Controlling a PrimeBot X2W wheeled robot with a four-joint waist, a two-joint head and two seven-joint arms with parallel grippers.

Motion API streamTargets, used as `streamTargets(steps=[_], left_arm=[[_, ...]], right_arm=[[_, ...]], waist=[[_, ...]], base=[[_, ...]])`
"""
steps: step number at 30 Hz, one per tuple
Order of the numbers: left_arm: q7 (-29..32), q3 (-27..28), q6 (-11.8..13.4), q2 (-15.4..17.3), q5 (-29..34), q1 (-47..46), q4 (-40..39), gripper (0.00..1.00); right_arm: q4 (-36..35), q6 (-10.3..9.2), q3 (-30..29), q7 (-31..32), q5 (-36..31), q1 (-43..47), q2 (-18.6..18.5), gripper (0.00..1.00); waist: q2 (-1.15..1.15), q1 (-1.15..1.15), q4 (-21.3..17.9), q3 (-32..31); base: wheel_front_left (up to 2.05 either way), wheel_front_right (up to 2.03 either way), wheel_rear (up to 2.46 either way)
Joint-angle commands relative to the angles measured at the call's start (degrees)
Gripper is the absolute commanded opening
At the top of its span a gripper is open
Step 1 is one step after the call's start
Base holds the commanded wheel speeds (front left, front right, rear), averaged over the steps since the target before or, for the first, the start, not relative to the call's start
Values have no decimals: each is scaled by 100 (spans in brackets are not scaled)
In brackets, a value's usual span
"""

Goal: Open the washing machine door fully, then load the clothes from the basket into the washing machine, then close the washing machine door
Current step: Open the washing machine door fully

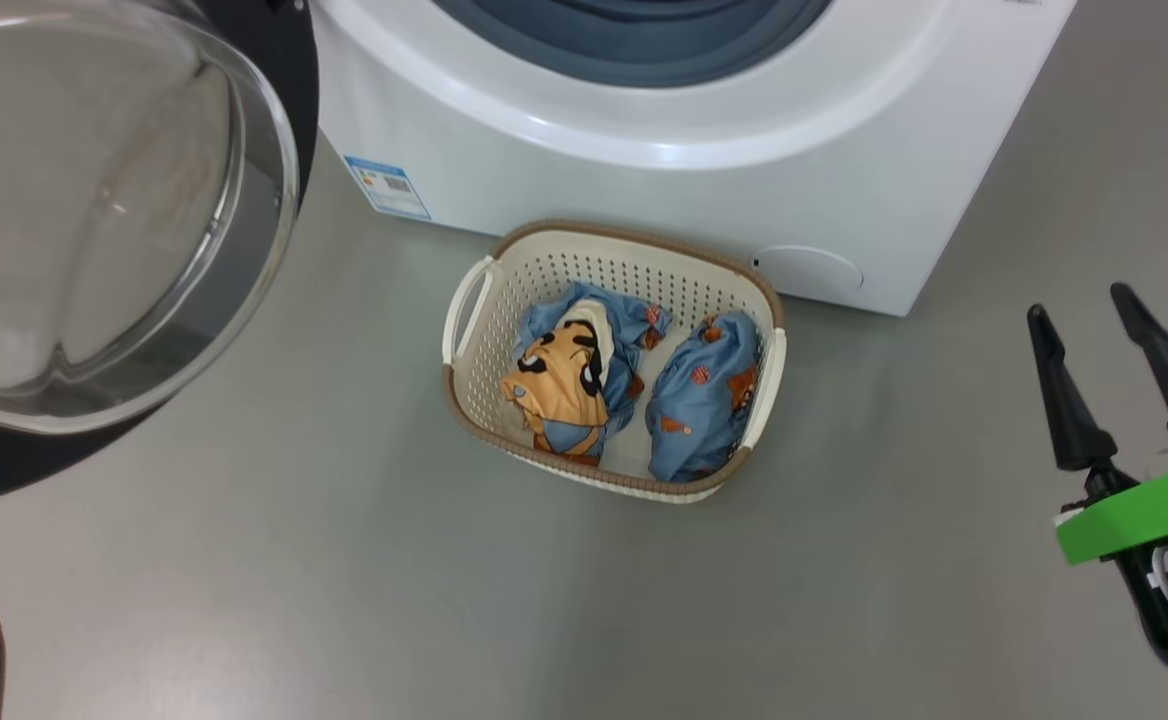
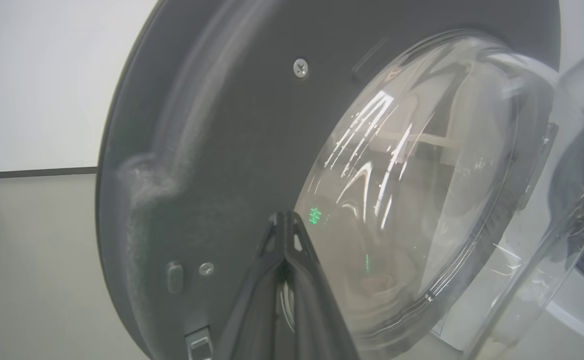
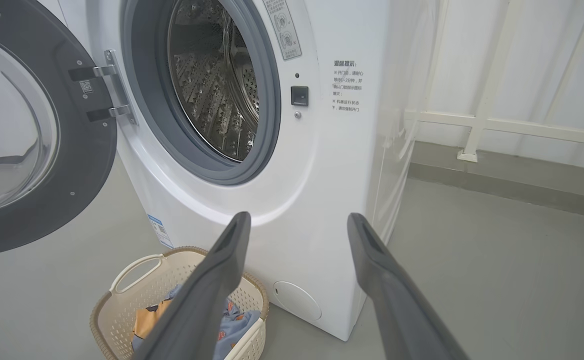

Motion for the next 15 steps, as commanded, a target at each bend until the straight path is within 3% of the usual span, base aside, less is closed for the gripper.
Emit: streamTargets(steps=[1, 9, 11, 13, 14, 15], left_arm=[[-29, 44, -19, 311, 16, 162, -211, 0], [-29, -495, -35, 277, -338, 662, -599, 0], [-29, -652, -36, 283, -447, 829, -726, 22], [-29, -829, -36, 318, -547, 980, -825, 51], [-29, -904, -36, 341, -579, 1052, -886, 73], [-29, -976, -36, 354, -614, 1125, -947, 88]], right_arm=[[-98, 32, 85, -52, 10, 130, -37, 100], [-81, 32, 127, -52, 39, 227, 91, 100], [-86, 32, 128, -52, 46, 263, 120, 100], [-93, 32, 108, -52, 54, 311, 148, 100], [-97, 32, 102, -52, 56, 341, 161, 100], [-100, 32, 98, -52, 57, 372, 175, 100]], waist=[[0, 0, -6, -135], [0, 0, -93, -424], [0, 0, -127, -497], [0, 0, -157, -570], [0, 0, -173, -611], [0, 0, -193, -649]], base=[[0, 0, 0], [0, 0, 0], [0, 0, 0], [0, 0, 0], [0, 0, 0], [0, 0, 0]])
